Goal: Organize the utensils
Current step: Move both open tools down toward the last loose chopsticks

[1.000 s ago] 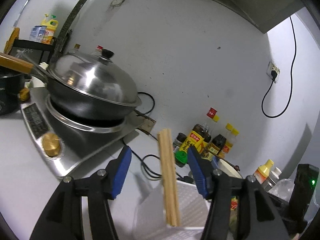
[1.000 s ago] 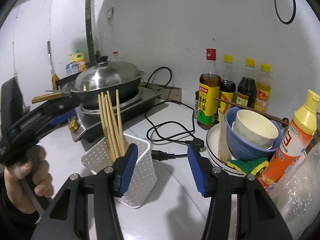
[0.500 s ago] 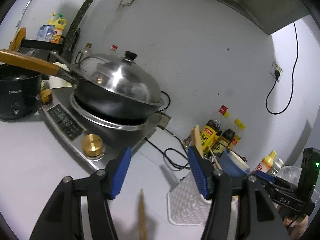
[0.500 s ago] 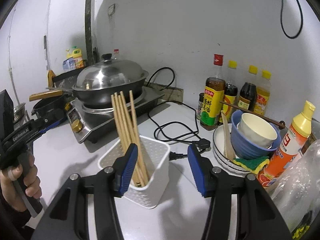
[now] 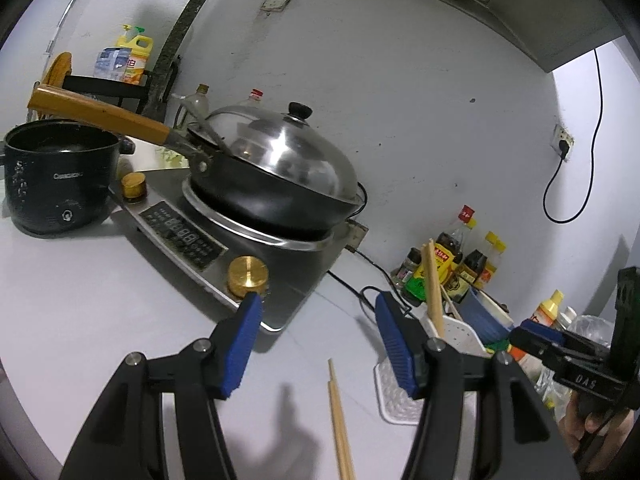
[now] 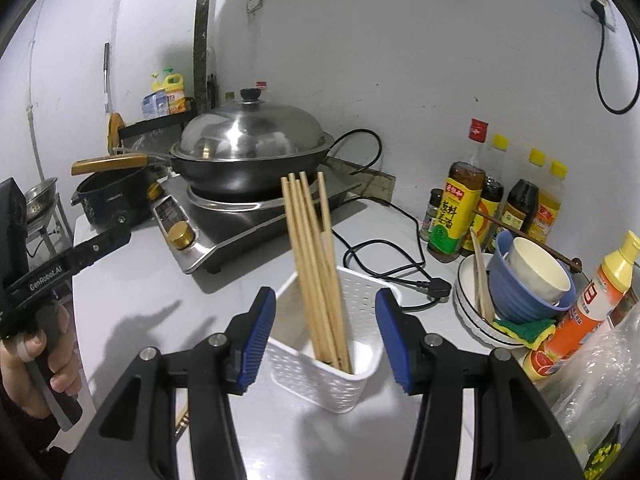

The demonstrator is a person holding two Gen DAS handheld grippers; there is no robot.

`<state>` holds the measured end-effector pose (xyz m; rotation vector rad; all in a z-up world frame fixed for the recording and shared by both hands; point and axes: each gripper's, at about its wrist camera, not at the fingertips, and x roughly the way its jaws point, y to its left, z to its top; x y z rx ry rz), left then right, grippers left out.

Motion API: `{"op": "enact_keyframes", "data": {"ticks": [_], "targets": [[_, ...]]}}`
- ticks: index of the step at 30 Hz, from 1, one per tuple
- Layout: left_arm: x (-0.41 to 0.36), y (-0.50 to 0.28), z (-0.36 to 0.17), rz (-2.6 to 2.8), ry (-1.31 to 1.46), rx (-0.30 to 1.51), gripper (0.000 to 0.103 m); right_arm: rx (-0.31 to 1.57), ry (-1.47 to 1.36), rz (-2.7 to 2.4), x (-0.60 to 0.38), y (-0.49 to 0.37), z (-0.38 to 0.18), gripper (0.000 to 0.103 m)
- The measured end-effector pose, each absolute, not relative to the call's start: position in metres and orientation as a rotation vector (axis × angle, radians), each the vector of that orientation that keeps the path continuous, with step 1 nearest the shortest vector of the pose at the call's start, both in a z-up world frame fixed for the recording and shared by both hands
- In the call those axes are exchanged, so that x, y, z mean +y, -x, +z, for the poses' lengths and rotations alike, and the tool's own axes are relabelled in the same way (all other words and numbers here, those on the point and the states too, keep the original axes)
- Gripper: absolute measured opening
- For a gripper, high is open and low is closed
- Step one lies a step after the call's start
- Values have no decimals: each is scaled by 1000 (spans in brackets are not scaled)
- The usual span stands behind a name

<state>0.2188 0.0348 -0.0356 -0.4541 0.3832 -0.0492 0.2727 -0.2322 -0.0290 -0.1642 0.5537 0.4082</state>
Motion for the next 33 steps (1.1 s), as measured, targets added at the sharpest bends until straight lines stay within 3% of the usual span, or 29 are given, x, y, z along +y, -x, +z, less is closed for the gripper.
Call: {"op": "enact_keyframes", "data": {"ticks": [7, 15, 24, 33], "targets": [[48, -208, -45, -40, 390, 411, 59, 565, 205, 461, -197, -259, -34, 49], [72, -198, -67, -38, 381, 471, 59, 654, 304, 518, -148, -244, -76, 49], [90, -184, -90, -23, 398, 520, 59, 817, 287, 489, -127, -256, -151, 30], [93, -183, -103, -29, 408, 557, 59, 879, 253, 488, -121, -264, -175, 28]]}}
